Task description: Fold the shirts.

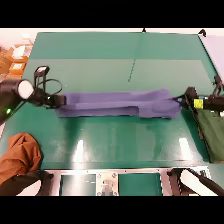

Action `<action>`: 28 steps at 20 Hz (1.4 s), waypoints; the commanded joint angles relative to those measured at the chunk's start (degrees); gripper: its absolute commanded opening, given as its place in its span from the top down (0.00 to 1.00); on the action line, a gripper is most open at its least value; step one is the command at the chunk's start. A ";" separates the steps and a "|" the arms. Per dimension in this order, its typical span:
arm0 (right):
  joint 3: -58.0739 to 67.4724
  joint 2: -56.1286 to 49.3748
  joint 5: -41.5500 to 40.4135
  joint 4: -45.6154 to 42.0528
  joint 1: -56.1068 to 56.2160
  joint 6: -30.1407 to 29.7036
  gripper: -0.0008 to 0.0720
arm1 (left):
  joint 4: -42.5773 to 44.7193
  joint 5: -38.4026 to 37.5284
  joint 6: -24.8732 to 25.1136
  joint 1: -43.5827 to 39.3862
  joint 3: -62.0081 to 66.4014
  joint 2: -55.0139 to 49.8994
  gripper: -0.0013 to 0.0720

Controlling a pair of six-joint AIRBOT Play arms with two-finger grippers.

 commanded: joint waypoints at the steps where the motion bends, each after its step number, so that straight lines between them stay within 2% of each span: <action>1: 7.50 -10.82 -4.92 1.60 4.63 -0.04 0.97 | -0.07 2.21 3.19 0.02 8.48 -11.39 0.95; 7: 14.56 -26.62 -11.41 1.60 8.20 -0.48 0.97 | 0.11 4.59 4.26 0.04 17.38 -25.42 0.94; 8: 16.02 -28.09 -11.32 1.57 8.02 -0.46 0.93 | 0.81 5.25 4.28 0.04 18.29 -26.10 0.90; 9: 17.59 -28.83 -10.64 1.55 7.50 -0.46 0.77 | 2.82 5.25 4.11 0.04 19.37 -26.14 0.48; 10: 19.34 -28.89 -9.40 1.49 6.45 -0.50 0.60 | 6.36 4.09 2.84 0.04 21.33 -26.08 0.15; 11: 21.49 -28.89 -7.28 1.11 5.16 -0.57 0.49 | 10.88 1.60 2.25 0.04 23.85 -26.01 0.15; 13: 26.16 -28.89 -0.63 -0.72 1.33 -2.58 0.46 | 21.24 -4.33 0.83 0.04 29.62 -26.03 0.15; 14: 27.80 -28.89 3.08 -2.01 -0.70 -3.48 0.36 | 23.21 -6.43 0.33 0.42 32.26 -26.01 0.15; 15: 28.28 -28.89 5.62 -2.93 -2.34 -4.61 0.28 | 21.94 -7.93 0.24 1.22 34.25 -26.03 0.15; 17: 27.45 -28.96 9.88 -5.60 -5.05 -8.11 0.28 | 14.93 -9.73 0.81 2.99 35.63 -26.01 0.15; 18: 26.36 -28.98 11.23 -6.75 -5.73 -9.66 0.23 | 9.38 -10.86 2.67 3.91 35.60 -26.16 0.17; 19: 25.16 -29.11 11.91 -7.15 -6.08 -11.34 0.23 | 3.98 -11.93 5.64 4.59 35.58 -26.29 0.40; 20: 24.09 -29.46 12.37 -7.13 -6.27 -13.49 0.23 | -0.59 -12.44 8.98 4.90 35.60 -26.32 0.75; 21: 23.76 -30.36 12.98 -7.28 -6.27 -15.45 0.17 | -2.71 -12.39 10.43 4.90 35.60 -26.25 0.94; 24: 25.18 -35.45 15.41 -7.06 -6.21 -18.73 0.15 | -8.07 -13.27 11.67 4.90 35.60 -26.27 0.95; 28: 30.60 -44.44 22.99 -4.70 -6.12 -24.57 0.15 | -13.16 -14.64 12.07 4.90 35.60 -26.27 0.94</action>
